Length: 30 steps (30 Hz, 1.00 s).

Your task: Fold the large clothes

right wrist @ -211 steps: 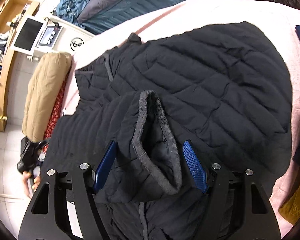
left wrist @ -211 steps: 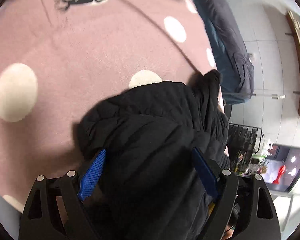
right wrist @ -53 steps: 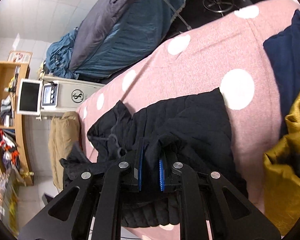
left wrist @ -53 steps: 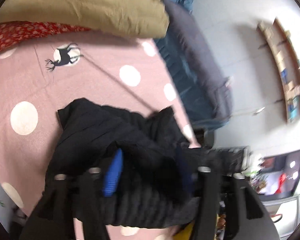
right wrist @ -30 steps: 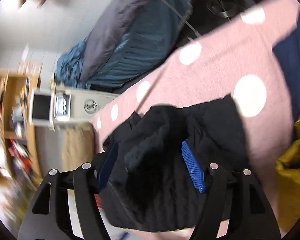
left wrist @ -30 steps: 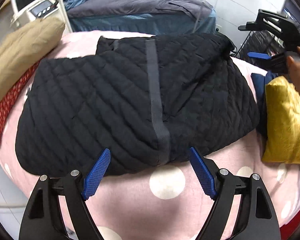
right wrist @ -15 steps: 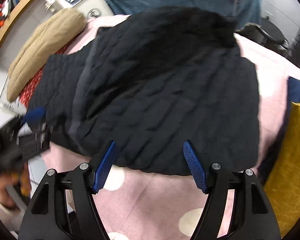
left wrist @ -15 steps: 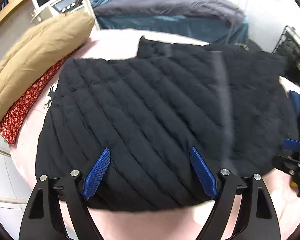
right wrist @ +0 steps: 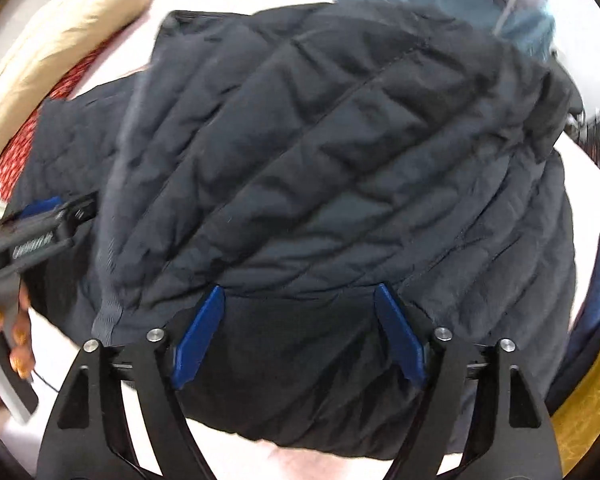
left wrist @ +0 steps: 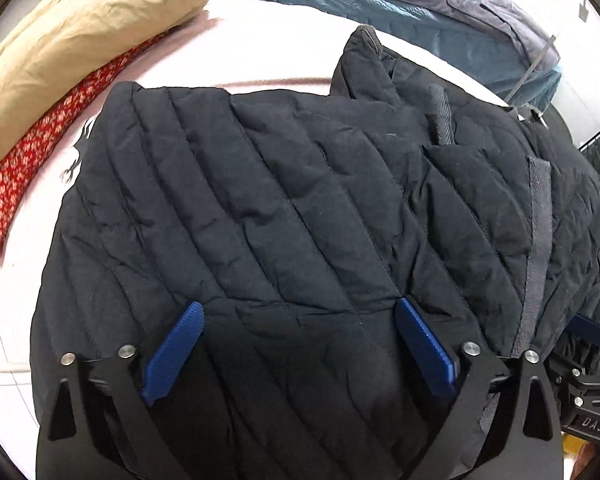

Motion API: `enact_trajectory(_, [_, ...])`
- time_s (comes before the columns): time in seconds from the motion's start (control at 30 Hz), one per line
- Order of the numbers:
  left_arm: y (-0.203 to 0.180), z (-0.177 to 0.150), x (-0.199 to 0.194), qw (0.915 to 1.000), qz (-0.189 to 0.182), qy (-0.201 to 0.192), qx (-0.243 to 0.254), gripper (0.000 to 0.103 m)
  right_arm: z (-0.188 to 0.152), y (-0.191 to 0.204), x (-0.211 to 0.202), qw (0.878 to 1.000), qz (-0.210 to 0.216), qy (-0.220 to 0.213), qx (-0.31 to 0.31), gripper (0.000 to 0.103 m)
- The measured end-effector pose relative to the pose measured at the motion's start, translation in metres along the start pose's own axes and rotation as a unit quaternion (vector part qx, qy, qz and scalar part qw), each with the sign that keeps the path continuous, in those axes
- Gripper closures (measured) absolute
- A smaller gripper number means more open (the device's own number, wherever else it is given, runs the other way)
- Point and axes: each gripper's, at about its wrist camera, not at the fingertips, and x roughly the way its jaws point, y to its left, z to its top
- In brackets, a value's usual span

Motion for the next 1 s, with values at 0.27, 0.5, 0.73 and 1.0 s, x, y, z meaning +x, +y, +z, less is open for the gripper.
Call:
enact_trajectory(0.27, [-0.009, 0.000, 0.010, 0.9996, 0.025, 0.015, -0.002, 0.005, 0.001, -0.005, 0.016, 1.000, -0.018, 0.016, 0.002, 0.016])
enact_trajectory(0.5, [-0.007, -0.004, 0.002, 0.9999, 0.014, 0.009, 0.001, 0.007, -0.002, -0.014, 0.013, 1.000, -0.005, 0.015, 0.012, 0.012])
enact_trajectory(0.73, [0.003, -0.021, -0.035, 0.9998, -0.015, -0.002, 0.010, 0.007, -0.024, -0.030, -0.019, 0.999, 0.022, -0.007, 0.027, 0.012])
enact_trajectory(1.0, [0.043, -0.060, -0.085, 0.9986, -0.013, -0.047, 0.019, 0.007, -0.091, -0.066, -0.057, 0.998, 0.010, -0.057, 0.015, 0.012])
